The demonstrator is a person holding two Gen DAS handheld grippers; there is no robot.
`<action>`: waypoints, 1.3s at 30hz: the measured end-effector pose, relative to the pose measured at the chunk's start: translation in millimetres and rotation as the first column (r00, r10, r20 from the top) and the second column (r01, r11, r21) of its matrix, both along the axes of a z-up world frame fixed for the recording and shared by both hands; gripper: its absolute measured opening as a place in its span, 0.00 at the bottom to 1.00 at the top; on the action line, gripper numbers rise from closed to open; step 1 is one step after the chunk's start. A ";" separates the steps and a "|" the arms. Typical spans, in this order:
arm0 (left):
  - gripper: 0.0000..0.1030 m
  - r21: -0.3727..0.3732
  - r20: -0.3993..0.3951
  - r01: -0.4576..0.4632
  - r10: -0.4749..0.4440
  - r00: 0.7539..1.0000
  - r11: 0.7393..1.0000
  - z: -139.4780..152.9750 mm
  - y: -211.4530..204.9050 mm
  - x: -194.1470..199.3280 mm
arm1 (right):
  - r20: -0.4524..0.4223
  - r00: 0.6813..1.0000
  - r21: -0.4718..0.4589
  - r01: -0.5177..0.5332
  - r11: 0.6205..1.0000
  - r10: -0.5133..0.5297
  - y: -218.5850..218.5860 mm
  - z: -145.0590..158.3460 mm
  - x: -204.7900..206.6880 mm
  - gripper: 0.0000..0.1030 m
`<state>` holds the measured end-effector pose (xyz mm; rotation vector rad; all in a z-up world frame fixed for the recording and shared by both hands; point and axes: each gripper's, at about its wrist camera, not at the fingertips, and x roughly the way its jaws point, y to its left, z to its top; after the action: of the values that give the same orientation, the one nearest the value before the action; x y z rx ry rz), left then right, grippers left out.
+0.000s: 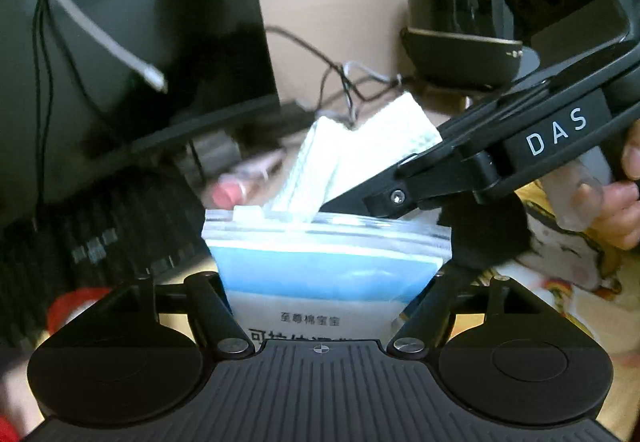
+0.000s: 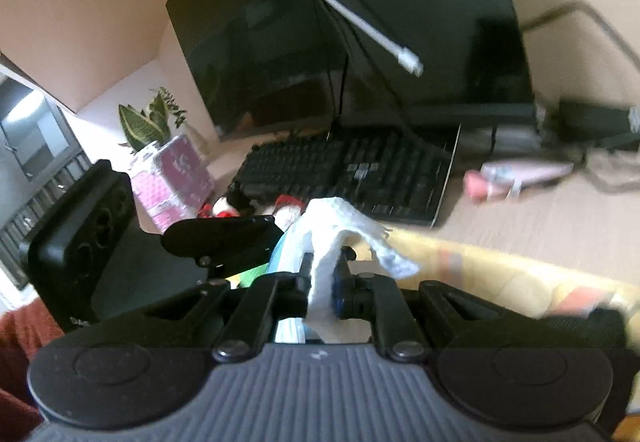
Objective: Organize soft objects
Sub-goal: 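Hold the wipes pack with the left gripper while the right gripper wipes it with tissue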
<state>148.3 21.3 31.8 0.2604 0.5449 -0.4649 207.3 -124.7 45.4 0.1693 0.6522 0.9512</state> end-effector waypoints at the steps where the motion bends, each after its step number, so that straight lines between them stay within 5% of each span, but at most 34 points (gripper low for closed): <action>1: 0.72 -0.006 0.019 0.003 -0.002 1.000 1.000 1.5 -0.7 2.9 | 0.013 1.000 -0.001 0.012 1.000 -0.012 -1.3 3.5 -0.1 0.12; 11: 0.81 -0.057 -0.009 0.020 -0.020 1.000 0.998 -10.5 28.4 -16.3 | 0.114 0.992 -0.090 -0.036 0.995 0.046 20.5 8.9 -23.5 0.13; 15: 0.78 -0.062 -0.006 0.030 -0.031 1.000 0.998 -7.5 26.0 -17.7 | 0.192 0.981 -0.018 0.004 1.000 0.000 21.8 31.6 -28.5 0.12; 18: 0.78 -0.061 -0.019 0.040 -0.041 0.999 0.997 -10.4 23.7 -16.4 | 0.089 0.989 0.115 -0.131 0.985 0.121 20.5 40.1 -24.0 0.12; 20: 0.78 -0.056 -0.029 0.036 -0.038 0.999 0.998 -12.4 23.5 -15.2 | 0.045 0.985 0.094 -0.172 0.981 0.168 29.0 32.1 -24.0 0.12; 23: 0.78 -0.060 -0.041 0.031 -0.034 0.999 0.998 -13.5 24.2 -13.9 | 0.055 0.991 -0.002 -0.124 0.992 0.124 33.7 15.6 -23.5 0.12; 31: 0.78 -0.046 -0.061 0.034 -0.037 0.997 0.998 -16.6 20.2 -12.0 | -0.138 0.986 0.143 -0.071 0.987 0.091 -2.5 -5.2 3.3 0.14; 39: 0.81 -0.038 -0.069 0.037 -0.039 0.997 0.999 -16.8 17.0 -9.9 | -0.320 0.941 0.309 -0.010 0.951 0.114 -23.6 -23.9 20.9 0.14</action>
<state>138.4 38.3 15.0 0.2205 0.6003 -0.5219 228.1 -148.3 21.6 0.5982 0.8244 1.0931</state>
